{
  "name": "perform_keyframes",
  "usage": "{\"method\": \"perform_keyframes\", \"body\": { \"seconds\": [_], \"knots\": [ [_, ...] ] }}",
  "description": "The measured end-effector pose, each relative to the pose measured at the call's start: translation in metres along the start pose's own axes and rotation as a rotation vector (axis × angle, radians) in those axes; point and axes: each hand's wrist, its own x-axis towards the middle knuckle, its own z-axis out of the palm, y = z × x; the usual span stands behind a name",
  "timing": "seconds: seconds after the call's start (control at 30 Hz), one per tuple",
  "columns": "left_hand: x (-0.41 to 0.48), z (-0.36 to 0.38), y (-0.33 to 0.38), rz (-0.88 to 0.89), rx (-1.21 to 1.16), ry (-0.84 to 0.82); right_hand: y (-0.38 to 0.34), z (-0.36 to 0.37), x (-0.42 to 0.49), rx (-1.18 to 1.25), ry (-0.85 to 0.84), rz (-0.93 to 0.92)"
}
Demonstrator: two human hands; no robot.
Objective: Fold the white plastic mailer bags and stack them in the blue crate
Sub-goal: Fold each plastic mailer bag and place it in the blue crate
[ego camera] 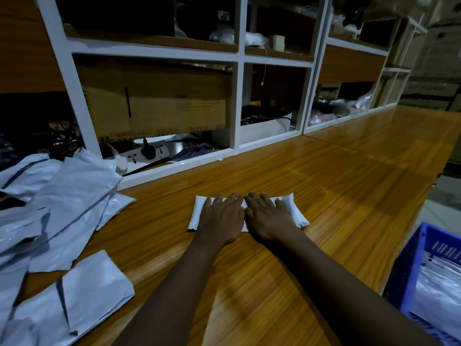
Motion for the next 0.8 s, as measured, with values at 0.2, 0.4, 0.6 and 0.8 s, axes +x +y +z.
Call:
{"method": "perform_keyframes", "body": {
  "seconds": [0.2, 0.4, 0.6, 0.8],
  "knots": [
    [-0.001, 0.001, -0.001, 0.003, 0.03, -0.008, 0.0, 0.0, -0.002, 0.006, 0.006, 0.021],
    [-0.001, 0.001, -0.001, 0.003, 0.006, -0.005, 0.006, 0.002, -0.003, 0.015, 0.024, 0.049],
    [0.0, 0.001, -0.001, -0.004, -0.016, -0.003, 0.028, 0.016, 0.003, -0.035, 0.035, 0.038],
    [0.002, 0.001, 0.0, -0.011, -0.027, -0.011, 0.055, 0.021, 0.006, 0.083, 0.007, 0.188]
  ]
}}
